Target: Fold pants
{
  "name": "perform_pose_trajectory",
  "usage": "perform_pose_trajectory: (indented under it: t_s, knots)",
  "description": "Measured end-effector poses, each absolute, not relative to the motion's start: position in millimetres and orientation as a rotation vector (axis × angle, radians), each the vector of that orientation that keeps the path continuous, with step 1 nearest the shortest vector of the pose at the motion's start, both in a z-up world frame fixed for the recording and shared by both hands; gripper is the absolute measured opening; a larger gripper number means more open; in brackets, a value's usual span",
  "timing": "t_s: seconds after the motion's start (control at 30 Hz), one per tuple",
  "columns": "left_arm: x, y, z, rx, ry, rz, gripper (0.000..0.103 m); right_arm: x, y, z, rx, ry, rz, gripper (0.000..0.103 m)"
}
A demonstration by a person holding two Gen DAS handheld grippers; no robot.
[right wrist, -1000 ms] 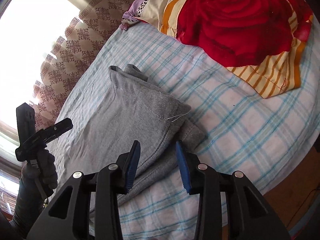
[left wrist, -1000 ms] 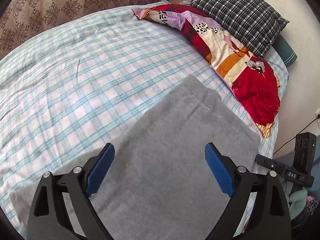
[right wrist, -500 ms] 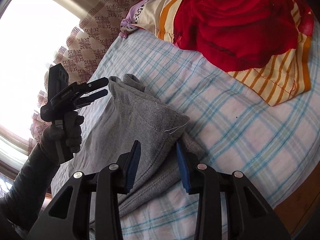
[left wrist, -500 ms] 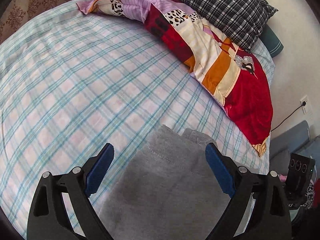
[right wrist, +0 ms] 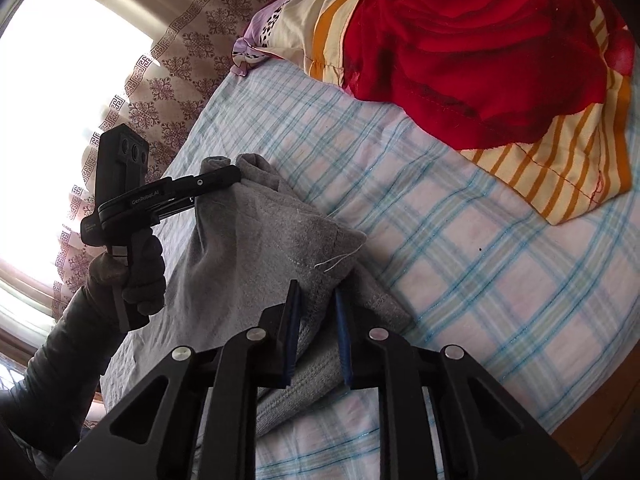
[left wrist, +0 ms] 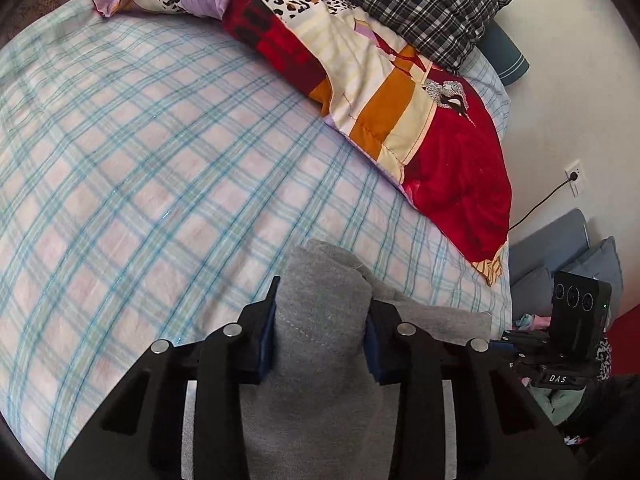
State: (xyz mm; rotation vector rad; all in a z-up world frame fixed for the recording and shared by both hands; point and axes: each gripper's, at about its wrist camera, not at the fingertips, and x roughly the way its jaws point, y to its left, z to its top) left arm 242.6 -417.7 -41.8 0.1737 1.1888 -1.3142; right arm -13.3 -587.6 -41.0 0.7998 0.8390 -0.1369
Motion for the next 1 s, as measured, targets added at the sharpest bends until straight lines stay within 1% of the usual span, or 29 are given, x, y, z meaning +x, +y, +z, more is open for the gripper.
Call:
perform_pose_trajectory:
  t_s: [0.1, 0.3, 0.4, 0.53, 0.7, 0.8, 0.83, 0.87, 0.9, 1.0]
  knots:
    - [237.3, -413.5, -23.8, 0.193, 1.149, -1.294, 0.036, -17.7, -582.6, -26.5, 0.764, 0.806, -0.124, 0.01]
    - [226.1, -408.9, 9.1, 0.204, 1.082, -1.308, 0.036, -31.7, -568.4, 6.4, 0.647, 0.765, -0.116, 0.01]
    - [219.1, -413.9, 15.4, 0.221, 1.068, -1.318, 0.036, -44.4, -563.7, 14.0, 0.648, 0.762, -0.114, 0.01]
    - [210.8, -431.7, -1.0, 0.276, 1.078, -1.274, 0.036, -57.9, -563.8, 11.3, 0.634, 0.763, -0.169, 0.008]
    - [217.4, -445.5, -36.9, 0.236, 1.147, -1.191, 0.036, -58.2, -579.1, -20.6, 0.714, 0.825, -0.217, 0.008]
    - [221.9, -444.9, -42.8, 0.203, 1.162, -1.181, 0.036, -56.9, -587.5, -29.5, 0.804, 0.834, -0.191, 0.011]
    - [222.7, -444.5, -42.2, 0.198, 1.163, -1.183, 0.036, -55.5, -589.8, -30.5, 0.824, 0.83, -0.187, 0.02]
    - [223.0, -444.0, -41.0, 0.199, 1.162, -1.187, 0.036, -54.8, -591.4, -30.0, 0.829, 0.821, -0.193, 0.025]
    - [222.8, -443.1, -39.6, 0.199, 1.16, -1.192, 0.036, -53.2, -592.6, -29.6, 0.828, 0.809, -0.195, 0.029]
    - [222.6, -439.6, -34.2, 0.192, 1.153, -1.207, 0.036, -46.3, -594.2, -28.7, 0.818, 0.801, -0.194, 0.029]
